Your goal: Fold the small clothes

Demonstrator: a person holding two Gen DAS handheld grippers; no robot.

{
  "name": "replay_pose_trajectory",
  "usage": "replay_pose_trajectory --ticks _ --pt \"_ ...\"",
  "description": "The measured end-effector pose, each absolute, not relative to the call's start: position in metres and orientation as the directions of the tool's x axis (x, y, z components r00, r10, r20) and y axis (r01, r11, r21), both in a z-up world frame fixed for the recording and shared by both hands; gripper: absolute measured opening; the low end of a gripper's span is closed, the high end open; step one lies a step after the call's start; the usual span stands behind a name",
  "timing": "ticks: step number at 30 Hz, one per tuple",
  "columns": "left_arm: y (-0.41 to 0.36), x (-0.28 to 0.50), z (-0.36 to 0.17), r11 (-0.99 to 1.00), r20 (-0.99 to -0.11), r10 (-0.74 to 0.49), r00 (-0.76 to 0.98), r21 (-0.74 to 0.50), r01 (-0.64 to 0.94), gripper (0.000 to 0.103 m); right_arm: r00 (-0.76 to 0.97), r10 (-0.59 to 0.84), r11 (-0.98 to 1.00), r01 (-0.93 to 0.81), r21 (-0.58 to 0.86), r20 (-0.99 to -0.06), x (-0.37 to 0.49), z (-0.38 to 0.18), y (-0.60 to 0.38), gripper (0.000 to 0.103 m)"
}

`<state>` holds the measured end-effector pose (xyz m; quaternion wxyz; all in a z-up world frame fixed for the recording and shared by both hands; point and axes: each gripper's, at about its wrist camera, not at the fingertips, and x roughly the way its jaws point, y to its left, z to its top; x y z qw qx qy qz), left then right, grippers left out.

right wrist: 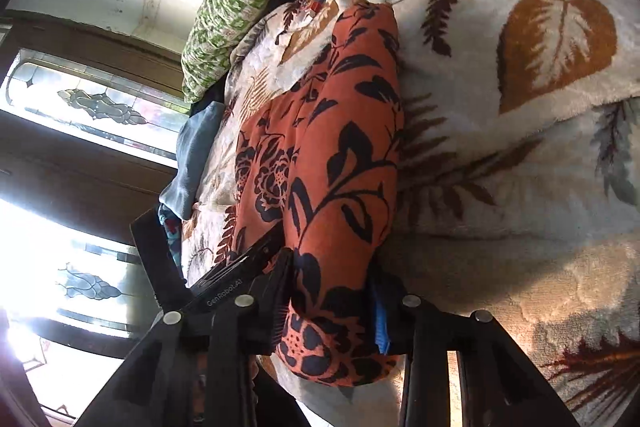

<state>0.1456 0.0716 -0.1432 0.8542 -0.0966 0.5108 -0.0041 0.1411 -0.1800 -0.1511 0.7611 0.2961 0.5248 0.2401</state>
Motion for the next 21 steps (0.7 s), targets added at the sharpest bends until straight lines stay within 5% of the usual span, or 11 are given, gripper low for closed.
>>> replay_pose_trajectory --ticks 3,6,7,8,9,21 --pt "0.070 0.144 -0.142 0.985 -0.869 -0.096 0.486 -0.154 -0.081 0.103 0.251 0.595 0.780 0.049 0.624 -0.763 0.147 -0.194 -0.180 0.033" --pt "0.071 0.146 -0.143 0.982 -0.871 -0.106 0.481 -0.168 -0.089 0.103 0.284 0.627 0.752 0.025 0.659 -0.726 0.142 -0.183 -0.184 0.039" --pt "0.070 0.146 -0.143 0.983 -0.871 -0.101 0.482 -0.162 -0.088 0.103 0.287 0.621 0.758 0.018 0.653 -0.729 0.141 -0.178 -0.183 0.047" --pt "0.070 0.146 -0.142 0.983 -0.870 -0.099 0.483 -0.161 -0.088 0.103 0.281 0.618 0.763 0.009 0.646 -0.734 0.142 -0.174 -0.183 0.065" --pt "0.070 0.146 -0.143 0.982 -0.869 -0.102 0.485 -0.164 -0.088 0.103 0.285 0.616 0.766 -0.001 0.643 -0.734 0.142 -0.169 -0.182 0.067" --pt "0.071 0.146 -0.144 0.983 -0.867 -0.108 0.487 -0.168 -0.081 0.103 0.407 0.576 0.777 -0.003 0.630 -0.708 0.216 -0.142 -0.189 0.069"
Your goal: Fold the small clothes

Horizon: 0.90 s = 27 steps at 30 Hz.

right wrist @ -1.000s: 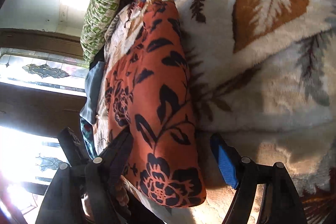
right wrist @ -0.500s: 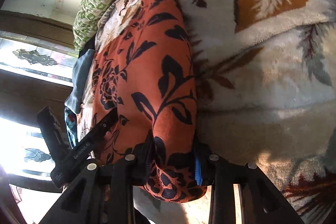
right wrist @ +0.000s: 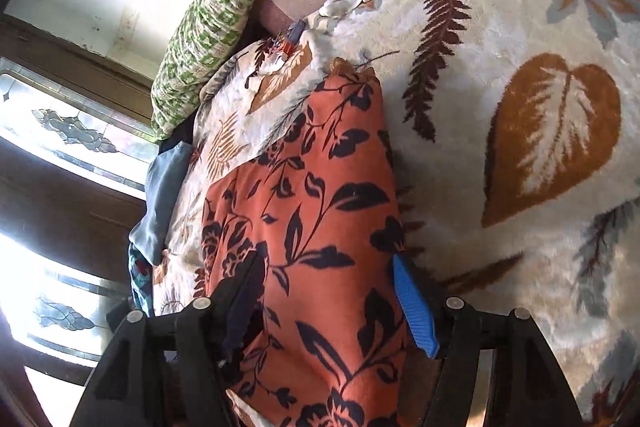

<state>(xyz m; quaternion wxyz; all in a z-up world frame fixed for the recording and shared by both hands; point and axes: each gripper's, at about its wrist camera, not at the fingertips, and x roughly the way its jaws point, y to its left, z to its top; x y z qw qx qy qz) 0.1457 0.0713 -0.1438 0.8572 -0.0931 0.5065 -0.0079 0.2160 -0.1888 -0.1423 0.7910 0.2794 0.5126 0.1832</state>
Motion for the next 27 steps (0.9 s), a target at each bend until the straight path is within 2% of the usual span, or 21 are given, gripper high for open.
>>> replay_pose_trajectory --ticks 6,7,9,12,14,16,19,20,23,27 --pt "0.071 0.146 -0.143 0.983 -0.866 -0.108 0.488 -0.166 -0.075 0.103 0.330 0.588 0.774 0.036 0.632 -0.739 0.246 -0.175 -0.182 0.069" --pt "0.070 0.146 -0.143 0.983 -0.866 -0.108 0.488 -0.166 -0.075 0.103 0.314 0.593 0.775 0.029 0.631 -0.742 0.248 -0.179 -0.178 0.063" --pt "0.070 0.146 -0.143 0.983 -0.865 -0.109 0.490 -0.165 -0.074 0.103 0.307 0.580 0.791 0.011 0.612 -0.755 0.247 -0.178 -0.172 0.045" --pt "0.070 0.147 -0.143 0.983 -0.864 -0.110 0.491 -0.167 -0.073 0.103 0.342 0.520 0.846 -0.080 0.527 -0.783 0.239 -0.151 -0.153 0.038" --pt "0.068 0.147 -0.144 0.985 -0.865 -0.107 0.491 -0.161 -0.069 0.103 0.371 0.466 0.882 -0.126 0.454 -0.803 0.234 -0.143 -0.144 0.038" --pt "0.068 0.146 -0.143 0.986 -0.863 -0.103 0.495 -0.156 -0.066 0.103 0.330 0.395 0.918 -0.112 0.380 -0.857 0.240 -0.164 -0.141 0.038" --pt "0.070 0.147 -0.144 0.983 -0.863 -0.114 0.491 -0.168 -0.068 0.103 0.326 0.453 0.887 -0.065 0.458 -0.830 0.241 -0.165 -0.150 0.048" --pt "0.070 0.147 -0.144 0.984 -0.863 -0.112 0.493 -0.167 -0.067 0.103 0.324 0.467 0.880 -0.080 0.468 -0.823 0.239 -0.161 -0.149 0.057" --pt "0.071 0.147 -0.144 0.983 -0.862 -0.115 0.494 -0.171 -0.070 0.103 0.315 0.494 0.867 -0.107 0.487 -0.811 0.241 -0.151 -0.149 0.058" --pt "0.071 0.148 -0.145 0.983 -0.862 -0.122 0.492 -0.173 -0.061 0.103 0.332 0.546 0.820 -0.021 0.573 -0.769 0.254 -0.155 -0.167 0.061"
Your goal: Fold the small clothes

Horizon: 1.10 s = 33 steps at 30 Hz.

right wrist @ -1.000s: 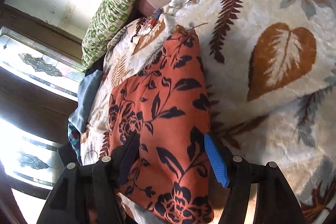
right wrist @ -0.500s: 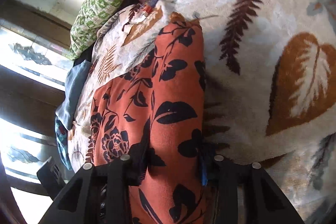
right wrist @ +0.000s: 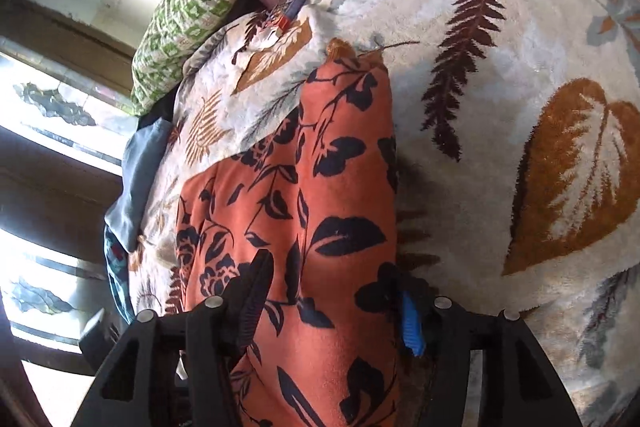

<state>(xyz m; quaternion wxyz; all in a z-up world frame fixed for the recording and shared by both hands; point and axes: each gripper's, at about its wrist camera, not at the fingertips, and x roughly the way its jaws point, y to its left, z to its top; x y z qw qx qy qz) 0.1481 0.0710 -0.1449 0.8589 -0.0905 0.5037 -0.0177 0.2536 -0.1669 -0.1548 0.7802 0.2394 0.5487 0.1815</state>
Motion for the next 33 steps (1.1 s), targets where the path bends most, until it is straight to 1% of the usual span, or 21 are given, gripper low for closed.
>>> replay_pose_trajectory --ticks 1,4,8,10,11,12,13,14,17,19,20,21,23,24,26,28,29,31,33 --pt "0.071 0.149 -0.145 0.983 -0.862 -0.122 0.492 -0.173 -0.060 0.103 0.344 0.542 0.817 -0.002 0.577 -0.767 0.257 -0.156 -0.170 0.061" --pt "0.071 0.148 -0.145 0.983 -0.862 -0.122 0.492 -0.173 -0.059 0.103 0.373 0.540 0.804 0.036 0.594 -0.754 0.269 -0.160 -0.177 0.067" --pt "0.071 0.148 -0.146 0.983 -0.862 -0.122 0.493 -0.173 -0.059 0.103 0.359 0.526 0.815 0.047 0.578 -0.771 0.291 -0.168 -0.176 0.067" --pt "0.071 0.148 -0.145 0.983 -0.861 -0.122 0.493 -0.173 -0.059 0.103 0.352 0.527 0.821 0.021 0.570 -0.773 0.300 -0.170 -0.170 0.067" --pt "0.071 0.149 -0.146 0.983 -0.862 -0.121 0.493 -0.172 -0.059 0.103 0.342 0.501 0.845 0.005 0.535 -0.795 0.303 -0.171 -0.165 0.061" --pt "0.072 0.148 -0.146 0.983 -0.861 -0.122 0.494 -0.173 -0.057 0.103 0.325 0.484 0.859 0.001 0.512 -0.812 0.306 -0.175 -0.161 0.044" --pt "0.073 0.148 -0.146 0.983 -0.861 -0.122 0.494 -0.172 -0.057 0.103 0.314 0.484 0.860 0.000 0.510 -0.817 0.307 -0.176 -0.157 0.043" --pt "0.073 0.148 -0.146 0.983 -0.860 -0.122 0.495 -0.172 -0.057 0.103 0.330 0.461 0.875 -0.016 0.483 -0.824 0.305 -0.169 -0.152 0.039" --pt "0.071 0.148 -0.145 0.984 -0.861 -0.117 0.496 -0.167 -0.056 0.103 0.405 0.370 0.929 -0.134 0.346 -0.836 0.290 -0.142 -0.129 0.038" --pt "0.070 0.148 -0.145 0.985 -0.861 -0.116 0.496 -0.165 -0.056 0.103 0.377 0.342 0.939 -0.110 0.325 -0.861 0.294 -0.154 -0.132 0.038" --pt "0.071 0.148 -0.145 0.984 -0.861 -0.120 0.494 -0.170 -0.057 0.103 0.345 0.353 0.933 -0.067 0.352 -0.870 0.297 -0.164 -0.139 0.049" --pt "0.073 0.148 -0.145 0.982 -0.861 -0.127 0.492 -0.178 -0.059 0.103 0.344 0.370 0.923 -0.028 0.384 -0.863 0.297 -0.167 -0.147 0.055" --pt "0.079 0.148 -0.142 0.974 -0.859 -0.156 0.487 -0.216 -0.069 0.103 0.369 0.402 0.906 -0.028 0.423 -0.838 0.286 -0.158 -0.156 0.065" --pt "0.084 0.146 -0.137 0.966 -0.852 -0.179 0.493 -0.248 -0.077 0.102 0.380 0.403 0.908 -0.050 0.417 -0.832 0.280 -0.150 -0.158 0.066" --pt "0.101 0.135 -0.120 0.945 -0.810 -0.208 0.549 -0.310 -0.099 0.102 0.432 0.372 0.923 -0.078 0.377 -0.822 0.263 -0.128 -0.164 0.067" --pt "0.123 0.122 -0.102 0.921 -0.760 -0.216 0.613 -0.366 -0.129 0.102 0.483 0.379 0.918 -0.085 0.388 -0.790 0.242 -0.107 -0.175 0.069" --pt "0.135 0.117 -0.097 0.909 -0.748 -0.218 0.627 -0.390 -0.149 0.102 0.498 0.399 0.907 -0.092 0.411 -0.770 0.230 -0.098 -0.180 0.070" --pt "0.151 0.112 -0.099 0.875 -0.746 -0.274 0.607 -0.455 -0.164 0.102 0.501 0.468 0.875 -0.148 0.461 -0.728 0.209 -0.083 -0.174 0.074" --pt "0.155 0.109 -0.112 0.852 -0.766 -0.336 0.548 -0.495 -0.170 0.102 0.444 0.556 0.827 -0.214 0.519 -0.703 0.194 -0.084 -0.157 0.075"
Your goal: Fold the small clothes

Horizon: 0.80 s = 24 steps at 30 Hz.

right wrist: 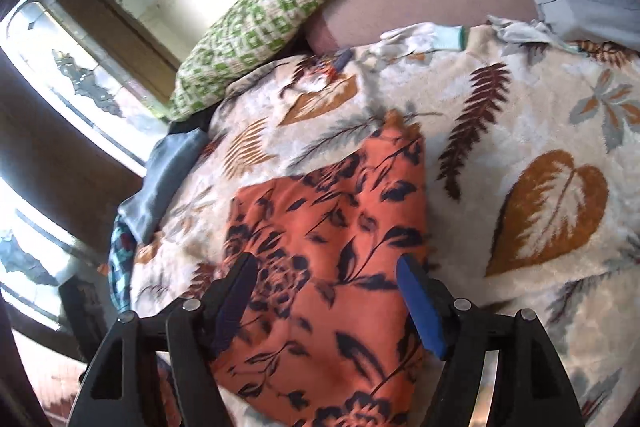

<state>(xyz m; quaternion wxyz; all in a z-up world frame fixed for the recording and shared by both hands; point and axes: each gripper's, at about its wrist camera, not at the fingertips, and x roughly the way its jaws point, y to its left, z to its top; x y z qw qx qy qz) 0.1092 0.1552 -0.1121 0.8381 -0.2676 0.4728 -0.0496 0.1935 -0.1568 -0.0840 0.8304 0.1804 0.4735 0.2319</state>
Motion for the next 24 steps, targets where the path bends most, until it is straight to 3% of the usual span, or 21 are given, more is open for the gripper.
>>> replay_pose_trajectory --ticks 5,6,7,8,10,13,15,17,20,21,22,24 --pt "0.134 0.093 -0.142 0.826 -0.790 -0.423 0.443 -0.538 -0.171 0.097 0.359 0.564 0.825 -0.239 0.512 -0.744 0.168 -0.123 -0.136 0.075" --pt "0.128 0.093 -0.143 0.846 -0.805 -0.410 0.429 -0.512 -0.152 0.084 0.356 0.567 0.824 -0.241 0.513 -0.743 0.164 -0.130 -0.135 0.075" --pt "0.123 0.094 -0.143 0.871 -0.827 -0.380 0.413 -0.471 -0.140 0.046 0.360 0.569 0.822 -0.251 0.511 -0.739 0.163 -0.132 -0.135 0.075" --pt "0.122 0.096 -0.144 0.871 -0.833 -0.391 0.391 -0.473 -0.137 0.028 0.364 0.571 0.821 -0.254 0.512 -0.735 0.163 -0.132 -0.135 0.075" --pt "0.127 0.094 -0.133 0.839 -0.800 -0.427 0.421 -0.524 -0.145 0.020 0.353 0.584 0.812 -0.247 0.529 -0.731 0.167 -0.133 -0.136 0.076" --pt "0.119 0.080 -0.109 0.872 -0.775 -0.391 0.497 -0.485 -0.070 0.020 0.343 0.598 0.802 -0.237 0.549 -0.725 0.169 -0.134 -0.142 0.076" --pt "0.123 0.086 -0.143 0.854 -0.819 -0.396 0.415 -0.495 -0.161 0.022 0.343 0.599 0.801 -0.231 0.553 -0.724 0.170 -0.136 -0.143 0.076" --pt "0.138 0.089 -0.162 0.790 -0.796 -0.449 0.406 -0.566 -0.236 0.026 0.339 0.604 0.797 -0.231 0.559 -0.721 0.171 -0.139 -0.145 0.076" --pt "0.131 0.092 -0.123 0.845 -0.800 -0.410 0.437 -0.514 -0.147 0.035 0.325 0.618 0.786 -0.240 0.569 -0.716 0.172 -0.139 -0.146 0.076" --pt "0.130 0.095 -0.111 0.855 -0.791 -0.406 0.459 -0.506 -0.116 0.049 0.325 0.618 0.786 -0.248 0.566 -0.716 0.172 -0.139 -0.146 0.077" --pt "0.131 0.100 -0.101 0.855 -0.778 -0.404 0.480 -0.509 -0.105 0.074 0.321 0.622 0.783 -0.252 0.568 -0.715 0.174 -0.140 -0.146 0.078" --pt "0.139 0.117 -0.088 0.866 -0.748 -0.353 0.562 -0.489 -0.107 0.088 0.322 0.625 0.781 -0.244 0.576 -0.711 0.175 -0.141 -0.148 0.078"
